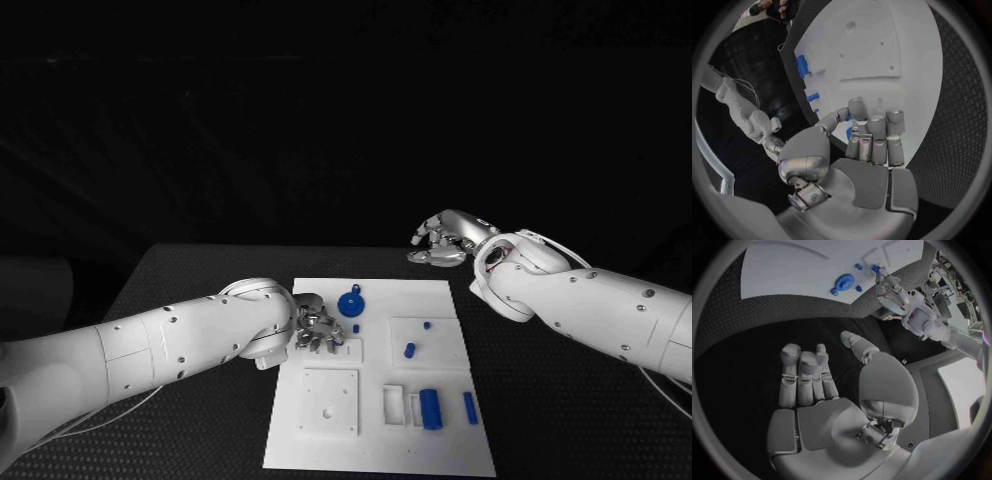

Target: Assemble the parts on the task board

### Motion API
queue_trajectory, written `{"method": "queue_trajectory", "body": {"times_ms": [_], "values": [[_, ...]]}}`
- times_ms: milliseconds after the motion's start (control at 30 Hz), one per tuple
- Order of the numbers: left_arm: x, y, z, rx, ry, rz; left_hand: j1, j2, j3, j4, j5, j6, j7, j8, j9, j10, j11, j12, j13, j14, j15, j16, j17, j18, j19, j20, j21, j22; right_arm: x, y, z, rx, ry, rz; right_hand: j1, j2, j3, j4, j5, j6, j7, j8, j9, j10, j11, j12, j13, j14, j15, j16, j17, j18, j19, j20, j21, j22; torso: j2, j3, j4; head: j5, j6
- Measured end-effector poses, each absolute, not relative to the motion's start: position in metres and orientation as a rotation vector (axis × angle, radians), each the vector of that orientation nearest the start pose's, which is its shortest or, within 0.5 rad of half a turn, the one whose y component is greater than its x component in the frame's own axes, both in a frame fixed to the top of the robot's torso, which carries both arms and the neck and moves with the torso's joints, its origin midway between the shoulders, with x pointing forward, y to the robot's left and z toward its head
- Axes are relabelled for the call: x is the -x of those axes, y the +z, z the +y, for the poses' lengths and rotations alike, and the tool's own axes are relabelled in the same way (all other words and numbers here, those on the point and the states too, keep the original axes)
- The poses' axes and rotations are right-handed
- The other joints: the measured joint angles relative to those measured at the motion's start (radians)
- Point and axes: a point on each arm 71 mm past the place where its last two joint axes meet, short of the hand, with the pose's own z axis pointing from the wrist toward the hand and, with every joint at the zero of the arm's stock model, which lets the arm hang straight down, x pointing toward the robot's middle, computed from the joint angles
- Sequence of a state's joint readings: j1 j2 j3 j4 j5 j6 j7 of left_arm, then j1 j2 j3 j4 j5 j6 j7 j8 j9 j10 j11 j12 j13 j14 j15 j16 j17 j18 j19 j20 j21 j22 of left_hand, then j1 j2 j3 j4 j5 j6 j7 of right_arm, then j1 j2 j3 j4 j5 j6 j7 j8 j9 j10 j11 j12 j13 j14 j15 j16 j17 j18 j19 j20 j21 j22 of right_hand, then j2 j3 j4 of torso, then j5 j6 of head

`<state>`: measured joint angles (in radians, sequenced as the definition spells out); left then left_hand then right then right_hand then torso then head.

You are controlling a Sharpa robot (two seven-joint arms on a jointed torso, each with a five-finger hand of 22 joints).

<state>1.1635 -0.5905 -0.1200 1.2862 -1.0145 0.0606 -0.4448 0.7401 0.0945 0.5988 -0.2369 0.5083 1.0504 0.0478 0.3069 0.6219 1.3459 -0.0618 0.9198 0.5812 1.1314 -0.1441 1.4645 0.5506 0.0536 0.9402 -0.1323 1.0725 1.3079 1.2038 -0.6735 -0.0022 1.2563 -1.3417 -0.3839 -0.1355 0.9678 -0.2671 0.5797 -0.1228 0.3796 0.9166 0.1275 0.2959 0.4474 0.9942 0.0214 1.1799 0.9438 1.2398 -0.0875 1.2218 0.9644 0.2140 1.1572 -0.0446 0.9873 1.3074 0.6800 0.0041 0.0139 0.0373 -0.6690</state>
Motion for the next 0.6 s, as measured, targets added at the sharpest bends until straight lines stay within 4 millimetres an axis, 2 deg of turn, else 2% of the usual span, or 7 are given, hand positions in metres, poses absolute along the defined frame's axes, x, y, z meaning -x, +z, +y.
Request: {"method": "queue_trajectory", "body": {"times_ms": [67,100,267,400,600], "values": [[-0.4919,-0.2812,0.1552,0.209,-0.485,2.376,0.002,-0.002,0.0,0.0,0.011,0.0,0.0,0.0,0.0,0.0,0.0,0.0,0.0,0.001,0.001,0.0,0.0,0.0,0.0,0.0,0.0,0.0,-0.5407,-0.1836,-0.199,-0.069,0.584,1.612,0.0,0.0,0.0,0.0,0.0,0.0,0.0,0.0,0.0,0.0,0.0,0.0,0.0,0.0,0.0,0.0,0.0,0.0,0.0,0.0,0.0,0.0,0.0,0.0,0.0002,0.0,-0.001],[-0.4919,-0.2816,0.1559,0.208,-0.481,2.38,0.034,0.022,0.036,-0.03,0.032,0.0,0.0,0.003,0.002,0.006,-0.007,0.001,0.0,0.012,-0.013,0.0,0.001,0.0,0.0,0.0,0.0,0.0,-0.5407,-0.1837,-0.199,-0.069,0.584,1.612,0.0,0.0,0.0,0.0,0.0,0.0,0.0,0.0,0.0,0.0,0.0,0.0,0.0,0.0,0.0,0.0,0.0,0.0,0.0,0.0,0.0,0.0,0.0,0.0,0.0002,0.0,-0.001],[-0.4899,-0.2846,0.1565,0.192,-0.473,2.408,0.047,0.014,0.041,-0.03,0.029,0.008,-0.001,0.004,0.002,0.006,-0.007,0.001,-0.001,0.012,-0.013,0.0,0.001,0.0,0.0,0.0,0.004,0.0,-0.5406,-0.184,-0.199,-0.069,0.584,1.613,0.0,0.0,0.0,0.0,0.0,0.0,0.0,0.0,0.0,0.0,0.0,0.0,0.0,0.0,0.0,0.0,0.0,0.0,0.0,0.0,0.0,0.0,0.0,-0.0006,0.0,0.0,-0.001],[-0.4909,-0.2822,0.1566,0.179,-0.468,2.419,0.047,0.014,0.042,-0.029,0.048,0.011,-0.004,0.01,0.006,0.006,-0.007,0.001,-0.001,0.013,-0.013,0.0,0.002,0.0,0.0,0.0,0.005,0.0,-0.5405,-0.1843,-0.1986,-0.068,0.585,1.614,0.0,0.0,0.0,0.0,0.0,0.0,0.0,0.0,0.0,0.0,0.0,0.0,0.0,0.0,0.0,0.0,0.0,0.0,0.0,0.0,0.0,0.0,0.0,-0.0011,0.0,0.001,-0.002],[-0.4924,-0.2814,0.1589,0.178,-0.456,2.425,0.047,0.014,0.042,-0.029,0.05,0.011,-0.004,0.01,0.006,0.006,-0.007,0.001,-0.001,0.014,-0.012,0.0,0.002,0.0,0.0,0.0,0.008,0.0,-0.5404,-0.1845,-0.1984,-0.068,0.585,1.615,0.0,0.0,0.0,0.0,0.0,-0.002,-0.002,0.0,0.0,-0.003,-0.003,0.0,0.0,0.0,0.0,0.0,0.0,0.0,-0.001,0.002,0.0,0.0,0.0,-0.0006,0.0002,0.002,-0.002]]}}
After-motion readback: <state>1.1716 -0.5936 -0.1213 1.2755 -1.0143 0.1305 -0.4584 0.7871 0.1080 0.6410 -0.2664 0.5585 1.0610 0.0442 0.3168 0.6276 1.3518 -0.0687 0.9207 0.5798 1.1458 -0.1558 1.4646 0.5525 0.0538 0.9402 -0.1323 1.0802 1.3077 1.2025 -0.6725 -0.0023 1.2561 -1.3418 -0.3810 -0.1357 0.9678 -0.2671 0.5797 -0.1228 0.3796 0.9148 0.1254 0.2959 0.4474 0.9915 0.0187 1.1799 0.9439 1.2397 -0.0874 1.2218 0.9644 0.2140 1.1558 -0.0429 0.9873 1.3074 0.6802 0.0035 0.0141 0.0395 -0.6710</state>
